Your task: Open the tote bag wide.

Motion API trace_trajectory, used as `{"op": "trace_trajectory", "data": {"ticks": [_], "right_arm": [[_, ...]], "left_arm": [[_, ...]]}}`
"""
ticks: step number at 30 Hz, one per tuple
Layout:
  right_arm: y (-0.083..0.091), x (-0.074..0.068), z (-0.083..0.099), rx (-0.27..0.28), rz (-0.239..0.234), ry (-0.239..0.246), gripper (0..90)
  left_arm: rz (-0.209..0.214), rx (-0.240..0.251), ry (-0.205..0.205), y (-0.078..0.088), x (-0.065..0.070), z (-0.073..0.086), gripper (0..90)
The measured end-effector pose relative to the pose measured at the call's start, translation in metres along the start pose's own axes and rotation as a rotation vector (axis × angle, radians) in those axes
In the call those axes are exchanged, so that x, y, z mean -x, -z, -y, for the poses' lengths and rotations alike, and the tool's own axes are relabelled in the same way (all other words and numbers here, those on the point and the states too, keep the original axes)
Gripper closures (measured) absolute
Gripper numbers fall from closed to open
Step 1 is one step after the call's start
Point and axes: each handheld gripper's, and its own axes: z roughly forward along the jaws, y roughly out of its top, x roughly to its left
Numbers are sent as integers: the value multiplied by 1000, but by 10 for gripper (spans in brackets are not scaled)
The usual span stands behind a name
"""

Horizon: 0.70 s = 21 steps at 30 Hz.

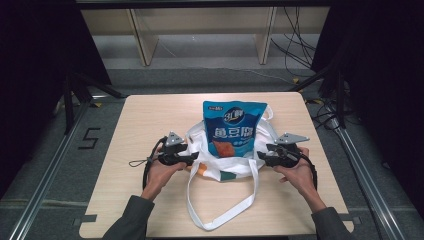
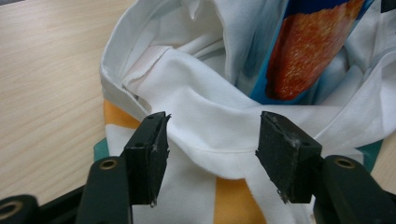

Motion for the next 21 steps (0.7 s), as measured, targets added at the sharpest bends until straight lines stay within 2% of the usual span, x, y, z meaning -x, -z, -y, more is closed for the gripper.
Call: {"op": "trace_trajectory", "data": {"ticks": [2, 4, 6, 7, 8, 10, 11, 12, 14, 15, 16, 17, 18, 19, 20, 21], "right_arm": [[3, 0, -1, -4, -1, -15, 464], [5, -1, -1, 13, 10, -23, 457], [8, 1, -2, 31, 15, -18, 430], [10, 2, -3, 20, 3, -11, 418], [10, 2, -3, 30, 1, -31, 410], [11, 2, -3, 39, 0, -31, 398], [14, 2, -3, 34, 10, -42, 384], [16, 2, -4, 45, 20, -39, 372], [16, 2, -4, 59, 12, -51, 362], [17, 2, -4, 54, 19, -56, 343], [18, 2, -4, 52, 20, -60, 332], [19, 1, -4, 48, 15, -72, 323], [20, -1, -4, 59, 18, -61, 331], [20, -3, -4, 61, 17, -75, 331], [22, -3, -4, 46, 4, -65, 329], [22, -5, -4, 55, 14, -57, 326]], "left_arm": [[2, 9, 27, 1, 2, -1, 401], [2, 13, 31, 1, 3, -1, 389], [13, 8, 23, 3, 5, -2, 361], [9, 4, 7, 4, 6, -3, 350], [9, 4, 7, 4, 6, -3, 340], [15, -15, 3, 7, 6, -3, 332], [8, 6, 8, 7, 8, -3, 329], [17, 4, -3, 8, 8, -3, 326], [10, -6, -3, 10, 9, -4, 318], [9, 6, 3, 10, 11, -4, 309], [18, -11, -21, 13, 10, -4, 310], [15, 2, -13, 13, 12, -4, 308], [17, -1, -19, 15, 14, -4, 303], [22, 9, -10, 16, 15, -4, 301], [28, -2, -24, 18, 16, -3, 299], [33, -9, -27, 19, 16, -3, 297]]}}
